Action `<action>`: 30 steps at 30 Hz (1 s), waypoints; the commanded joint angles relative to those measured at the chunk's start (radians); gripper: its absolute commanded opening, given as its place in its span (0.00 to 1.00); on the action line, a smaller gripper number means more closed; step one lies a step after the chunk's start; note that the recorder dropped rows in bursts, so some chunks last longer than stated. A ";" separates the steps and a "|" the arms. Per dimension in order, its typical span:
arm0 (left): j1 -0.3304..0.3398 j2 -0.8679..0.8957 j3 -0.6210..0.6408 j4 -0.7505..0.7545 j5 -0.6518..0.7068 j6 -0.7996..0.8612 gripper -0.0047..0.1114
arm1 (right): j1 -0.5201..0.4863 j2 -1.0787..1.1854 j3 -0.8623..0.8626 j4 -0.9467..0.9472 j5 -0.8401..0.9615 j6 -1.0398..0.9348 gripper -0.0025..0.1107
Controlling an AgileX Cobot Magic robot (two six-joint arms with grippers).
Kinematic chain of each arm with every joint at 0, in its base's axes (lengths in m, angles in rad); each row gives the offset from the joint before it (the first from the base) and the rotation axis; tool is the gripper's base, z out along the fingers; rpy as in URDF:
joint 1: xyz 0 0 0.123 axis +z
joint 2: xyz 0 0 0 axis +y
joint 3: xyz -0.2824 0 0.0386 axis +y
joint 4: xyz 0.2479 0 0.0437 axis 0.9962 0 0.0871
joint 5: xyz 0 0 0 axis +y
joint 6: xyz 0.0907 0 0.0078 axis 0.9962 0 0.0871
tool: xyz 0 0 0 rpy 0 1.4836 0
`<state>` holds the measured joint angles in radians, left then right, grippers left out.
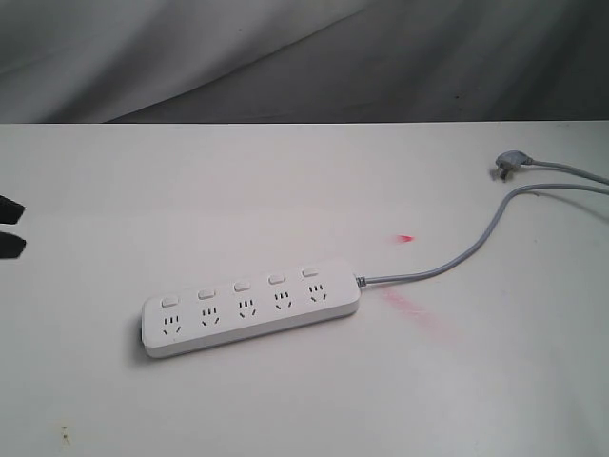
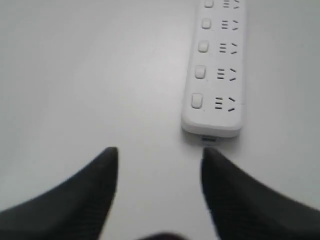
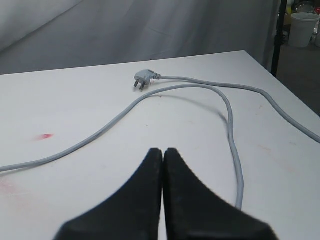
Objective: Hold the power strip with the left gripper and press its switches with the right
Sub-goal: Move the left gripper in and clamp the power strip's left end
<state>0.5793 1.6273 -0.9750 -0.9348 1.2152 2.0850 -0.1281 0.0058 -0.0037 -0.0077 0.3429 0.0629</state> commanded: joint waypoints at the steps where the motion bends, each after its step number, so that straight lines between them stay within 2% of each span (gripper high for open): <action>1: -0.075 0.078 -0.003 0.042 0.006 0.009 0.83 | -0.001 -0.006 0.004 0.002 -0.005 0.001 0.02; 3: -0.109 0.109 -0.003 0.067 0.003 0.009 0.90 | -0.001 -0.006 0.004 0.002 -0.005 0.001 0.02; 6: -0.159 0.162 -0.003 0.076 -0.066 0.009 0.89 | -0.001 -0.006 0.004 0.002 -0.005 0.001 0.02; 13: -0.269 0.287 -0.003 0.014 -0.095 0.009 0.89 | -0.001 -0.006 0.004 0.002 -0.005 0.001 0.02; 30: -0.381 0.367 -0.003 -0.057 -0.236 0.009 0.89 | -0.001 -0.006 0.004 0.002 -0.005 0.001 0.02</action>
<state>0.2120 1.9918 -0.9788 -0.9686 0.9911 2.0872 -0.1281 0.0058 -0.0037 -0.0077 0.3429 0.0629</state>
